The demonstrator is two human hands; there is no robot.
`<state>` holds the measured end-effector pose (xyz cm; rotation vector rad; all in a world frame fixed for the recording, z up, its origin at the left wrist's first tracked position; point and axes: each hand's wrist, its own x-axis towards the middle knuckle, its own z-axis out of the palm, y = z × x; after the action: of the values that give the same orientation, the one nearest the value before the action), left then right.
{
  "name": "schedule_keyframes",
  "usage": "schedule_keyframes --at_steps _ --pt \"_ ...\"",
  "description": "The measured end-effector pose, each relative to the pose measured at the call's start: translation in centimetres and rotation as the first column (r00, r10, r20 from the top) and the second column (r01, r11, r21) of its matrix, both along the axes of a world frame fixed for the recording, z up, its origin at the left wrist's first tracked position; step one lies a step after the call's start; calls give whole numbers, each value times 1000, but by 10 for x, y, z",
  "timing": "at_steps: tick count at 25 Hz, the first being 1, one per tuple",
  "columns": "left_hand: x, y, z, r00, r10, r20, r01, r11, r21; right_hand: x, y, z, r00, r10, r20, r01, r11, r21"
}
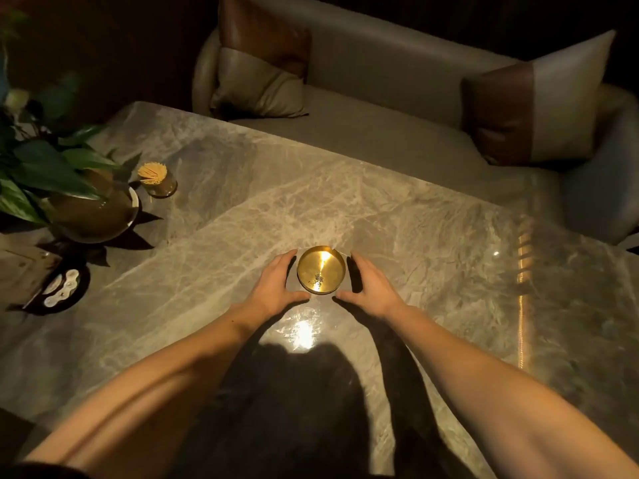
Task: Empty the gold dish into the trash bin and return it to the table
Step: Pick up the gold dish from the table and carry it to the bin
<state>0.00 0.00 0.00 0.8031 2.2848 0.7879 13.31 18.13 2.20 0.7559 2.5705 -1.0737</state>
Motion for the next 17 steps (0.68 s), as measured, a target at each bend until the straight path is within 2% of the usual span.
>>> schedule_keyframes --at_steps 6,13,17 --pt "-7 5 -7 1000 14 4 -14 1000 -19 -10 3 -10 1000 -2 9 2 1000 3" --pt "-10 10 -9 999 -44 29 43 999 32 -15 2 -23 1000 14 -17 -14 1000 -3" --pt "-8 14 -10 999 -24 23 23 998 51 -17 0 -25 999 -1 -46 1 1000 -4"
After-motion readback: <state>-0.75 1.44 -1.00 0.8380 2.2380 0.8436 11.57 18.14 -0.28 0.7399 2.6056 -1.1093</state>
